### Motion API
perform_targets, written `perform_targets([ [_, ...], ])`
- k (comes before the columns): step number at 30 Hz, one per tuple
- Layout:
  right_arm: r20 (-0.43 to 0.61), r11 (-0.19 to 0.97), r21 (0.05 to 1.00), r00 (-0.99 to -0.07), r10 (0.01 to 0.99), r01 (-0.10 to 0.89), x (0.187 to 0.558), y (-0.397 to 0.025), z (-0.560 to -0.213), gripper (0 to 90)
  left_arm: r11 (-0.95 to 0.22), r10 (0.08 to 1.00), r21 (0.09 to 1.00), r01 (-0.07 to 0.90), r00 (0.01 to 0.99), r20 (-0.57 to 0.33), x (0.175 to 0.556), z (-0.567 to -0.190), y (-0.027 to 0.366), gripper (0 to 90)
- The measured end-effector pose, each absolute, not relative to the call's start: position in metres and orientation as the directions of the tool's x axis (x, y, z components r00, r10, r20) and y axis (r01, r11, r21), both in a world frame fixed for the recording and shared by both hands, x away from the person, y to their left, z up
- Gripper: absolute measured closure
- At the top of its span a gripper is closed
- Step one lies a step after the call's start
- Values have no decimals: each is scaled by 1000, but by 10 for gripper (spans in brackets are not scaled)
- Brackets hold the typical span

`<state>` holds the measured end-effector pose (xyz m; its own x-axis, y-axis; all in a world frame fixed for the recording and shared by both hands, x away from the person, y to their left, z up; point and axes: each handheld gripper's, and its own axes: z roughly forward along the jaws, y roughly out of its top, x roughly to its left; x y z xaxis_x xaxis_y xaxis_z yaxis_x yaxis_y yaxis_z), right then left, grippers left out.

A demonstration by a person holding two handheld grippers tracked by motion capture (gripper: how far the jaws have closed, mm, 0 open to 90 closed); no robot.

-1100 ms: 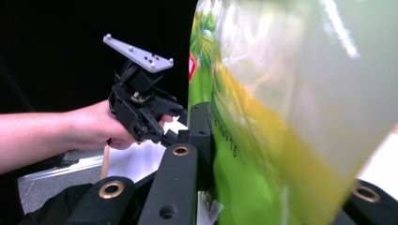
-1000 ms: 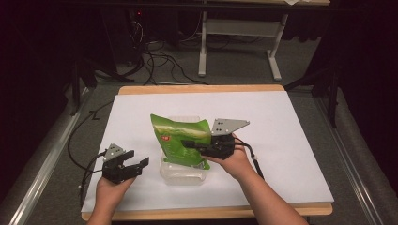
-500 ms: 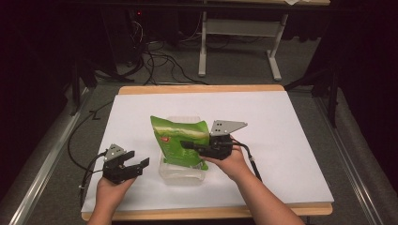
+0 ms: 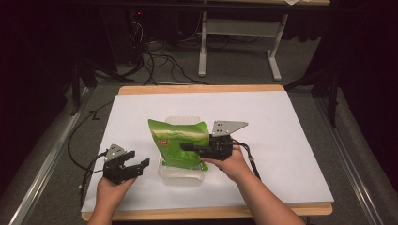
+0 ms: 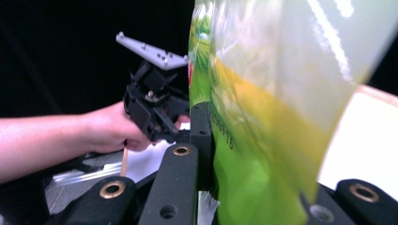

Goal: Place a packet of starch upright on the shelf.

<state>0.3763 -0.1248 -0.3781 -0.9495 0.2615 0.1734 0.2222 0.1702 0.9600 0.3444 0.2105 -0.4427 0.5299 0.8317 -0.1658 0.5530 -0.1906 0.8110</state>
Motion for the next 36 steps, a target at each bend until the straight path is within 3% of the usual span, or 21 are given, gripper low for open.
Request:
perform_targets([
  [24,211,179,945,-928,306,273,379,-118,-405,836,-192,832,812,551,531,-163,344,-442,212,300],
  [36,168,229,938,-921,352,259,373,-123,-414,832,-192,832,813,550,531,-163,344,-442,211,300],
])
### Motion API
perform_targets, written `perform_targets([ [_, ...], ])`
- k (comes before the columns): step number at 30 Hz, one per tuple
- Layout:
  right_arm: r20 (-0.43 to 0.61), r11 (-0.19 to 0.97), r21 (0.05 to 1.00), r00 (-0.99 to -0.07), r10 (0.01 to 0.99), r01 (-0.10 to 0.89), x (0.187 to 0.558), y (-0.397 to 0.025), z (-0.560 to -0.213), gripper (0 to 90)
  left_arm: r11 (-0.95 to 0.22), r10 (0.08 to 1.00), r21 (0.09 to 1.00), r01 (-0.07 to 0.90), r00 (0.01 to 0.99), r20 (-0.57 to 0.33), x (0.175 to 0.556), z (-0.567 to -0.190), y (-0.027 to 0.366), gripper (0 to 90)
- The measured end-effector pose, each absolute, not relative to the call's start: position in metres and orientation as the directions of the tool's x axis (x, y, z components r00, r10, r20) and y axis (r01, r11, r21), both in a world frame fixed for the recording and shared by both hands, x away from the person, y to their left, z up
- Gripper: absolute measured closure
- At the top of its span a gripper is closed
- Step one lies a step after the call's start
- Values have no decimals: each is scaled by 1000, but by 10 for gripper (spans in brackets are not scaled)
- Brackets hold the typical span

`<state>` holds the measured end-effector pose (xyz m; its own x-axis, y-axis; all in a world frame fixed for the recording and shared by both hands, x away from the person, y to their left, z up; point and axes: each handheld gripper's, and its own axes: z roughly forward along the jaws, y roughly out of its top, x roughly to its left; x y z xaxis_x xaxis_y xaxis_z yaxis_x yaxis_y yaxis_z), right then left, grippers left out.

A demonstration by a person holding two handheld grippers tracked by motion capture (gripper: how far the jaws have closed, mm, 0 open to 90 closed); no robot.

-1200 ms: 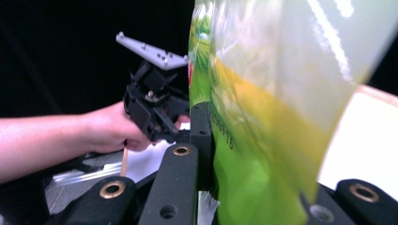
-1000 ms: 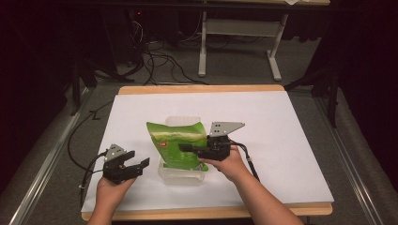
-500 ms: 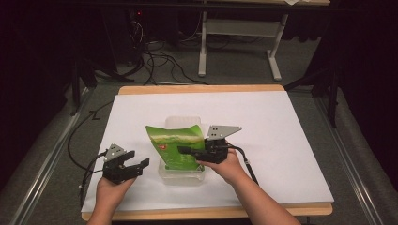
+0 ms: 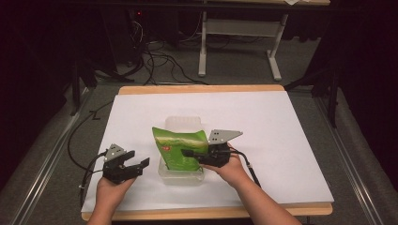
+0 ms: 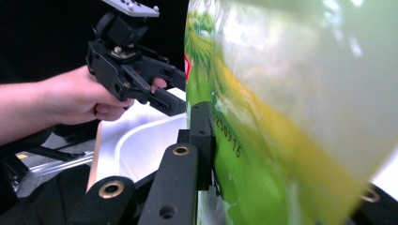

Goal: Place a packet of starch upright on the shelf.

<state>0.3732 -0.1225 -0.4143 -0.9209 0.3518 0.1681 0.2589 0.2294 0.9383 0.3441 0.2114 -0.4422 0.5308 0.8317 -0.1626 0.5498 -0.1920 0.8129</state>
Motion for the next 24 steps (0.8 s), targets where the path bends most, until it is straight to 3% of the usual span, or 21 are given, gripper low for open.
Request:
perform_targets([
  [24,140,243,940,-920,365,240,365,-126,-421,830,-201,829,809,552,535,-159,344,-443,210,300],
])
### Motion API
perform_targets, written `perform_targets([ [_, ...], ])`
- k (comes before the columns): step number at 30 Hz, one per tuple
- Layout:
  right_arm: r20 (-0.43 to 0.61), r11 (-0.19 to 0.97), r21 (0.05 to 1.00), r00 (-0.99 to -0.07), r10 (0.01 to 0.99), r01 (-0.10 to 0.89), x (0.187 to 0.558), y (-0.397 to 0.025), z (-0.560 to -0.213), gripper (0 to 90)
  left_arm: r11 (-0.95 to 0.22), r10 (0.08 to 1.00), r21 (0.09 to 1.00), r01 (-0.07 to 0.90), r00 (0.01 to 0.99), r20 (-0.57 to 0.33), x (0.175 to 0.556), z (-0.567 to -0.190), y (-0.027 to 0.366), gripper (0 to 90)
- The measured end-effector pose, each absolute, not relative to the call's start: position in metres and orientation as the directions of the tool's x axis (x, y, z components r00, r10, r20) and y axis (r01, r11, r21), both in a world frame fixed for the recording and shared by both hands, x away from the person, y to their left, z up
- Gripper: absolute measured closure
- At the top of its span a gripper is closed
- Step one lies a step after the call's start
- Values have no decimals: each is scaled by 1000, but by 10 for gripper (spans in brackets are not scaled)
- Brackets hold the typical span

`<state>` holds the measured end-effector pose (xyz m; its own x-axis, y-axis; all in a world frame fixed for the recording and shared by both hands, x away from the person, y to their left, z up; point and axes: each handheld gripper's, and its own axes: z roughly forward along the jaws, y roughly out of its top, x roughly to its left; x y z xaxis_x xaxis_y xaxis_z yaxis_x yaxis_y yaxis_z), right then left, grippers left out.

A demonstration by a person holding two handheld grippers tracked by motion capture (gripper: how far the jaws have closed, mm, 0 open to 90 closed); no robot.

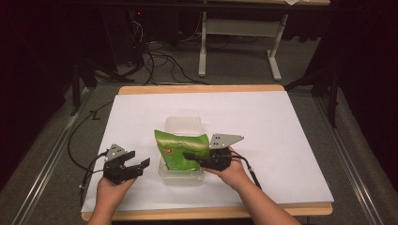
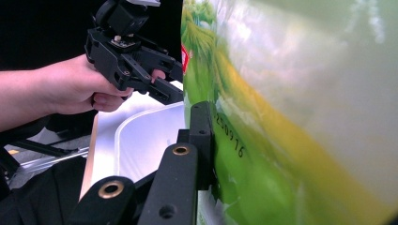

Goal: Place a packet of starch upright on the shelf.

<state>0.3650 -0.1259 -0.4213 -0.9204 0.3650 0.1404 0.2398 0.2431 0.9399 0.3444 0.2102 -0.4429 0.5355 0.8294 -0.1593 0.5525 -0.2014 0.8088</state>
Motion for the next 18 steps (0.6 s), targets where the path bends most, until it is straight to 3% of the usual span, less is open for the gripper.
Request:
perform_targets([
  [5,137,250,937,-918,372,242,365,-125,-421,768,-200,829,810,552,536,-161,344,-443,210,300],
  [10,126,243,939,-899,420,245,365,-127,-417,480,-199,828,810,551,536,-161,345,-443,210,300],
  [12,110,239,941,-883,457,241,363,-129,-411,315,-202,829,809,552,537,-159,345,-443,210,300],
  [18,109,231,939,-856,505,256,359,-140,-403,254,-202,827,809,552,539,-161,345,-443,211,300],
])
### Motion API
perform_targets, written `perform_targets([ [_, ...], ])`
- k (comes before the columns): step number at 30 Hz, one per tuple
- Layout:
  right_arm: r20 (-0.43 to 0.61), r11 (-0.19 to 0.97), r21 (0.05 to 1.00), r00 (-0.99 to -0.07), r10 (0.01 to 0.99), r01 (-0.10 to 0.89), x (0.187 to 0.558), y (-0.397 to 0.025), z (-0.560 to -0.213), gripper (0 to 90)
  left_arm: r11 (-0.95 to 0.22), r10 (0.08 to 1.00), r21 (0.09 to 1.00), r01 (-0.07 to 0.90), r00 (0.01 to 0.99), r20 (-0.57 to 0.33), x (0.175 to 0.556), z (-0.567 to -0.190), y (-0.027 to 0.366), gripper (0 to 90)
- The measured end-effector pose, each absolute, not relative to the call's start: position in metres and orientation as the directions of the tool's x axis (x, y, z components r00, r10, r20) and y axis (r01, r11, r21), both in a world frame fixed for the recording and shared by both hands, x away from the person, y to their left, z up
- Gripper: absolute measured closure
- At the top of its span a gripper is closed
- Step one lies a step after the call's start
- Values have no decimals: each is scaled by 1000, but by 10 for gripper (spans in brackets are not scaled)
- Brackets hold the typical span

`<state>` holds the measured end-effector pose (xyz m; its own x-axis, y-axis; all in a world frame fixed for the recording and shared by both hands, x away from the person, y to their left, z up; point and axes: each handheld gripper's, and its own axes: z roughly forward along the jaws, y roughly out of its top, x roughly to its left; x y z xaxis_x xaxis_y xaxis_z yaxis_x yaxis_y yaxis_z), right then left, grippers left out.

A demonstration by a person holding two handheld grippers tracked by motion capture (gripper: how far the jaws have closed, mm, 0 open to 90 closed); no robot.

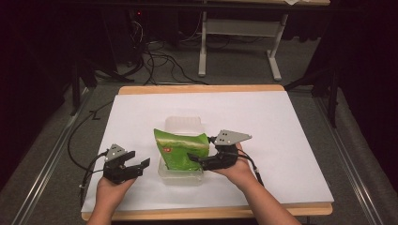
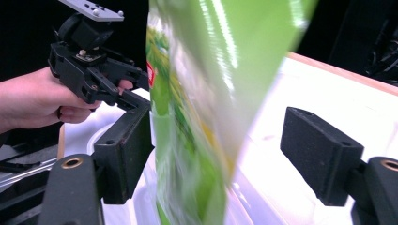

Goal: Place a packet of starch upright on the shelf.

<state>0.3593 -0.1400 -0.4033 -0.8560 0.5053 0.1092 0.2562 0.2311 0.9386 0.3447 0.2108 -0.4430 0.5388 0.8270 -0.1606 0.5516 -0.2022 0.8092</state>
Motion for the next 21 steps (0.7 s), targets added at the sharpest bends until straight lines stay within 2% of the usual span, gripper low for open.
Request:
perform_targets([
  [6,104,235,934,-832,544,271,352,-161,-404,257,-203,825,806,556,540,-165,346,-443,211,300],
  [12,112,199,938,-789,604,285,346,-195,-407,300,-200,825,808,555,540,-167,345,-443,212,300],
  [17,83,186,938,-713,696,291,340,-234,-412,314,-201,826,806,557,538,-167,346,-443,212,300],
  [21,13,226,922,-607,794,314,333,-269,-417,330,-200,828,805,559,536,-166,346,-444,212,300],
])
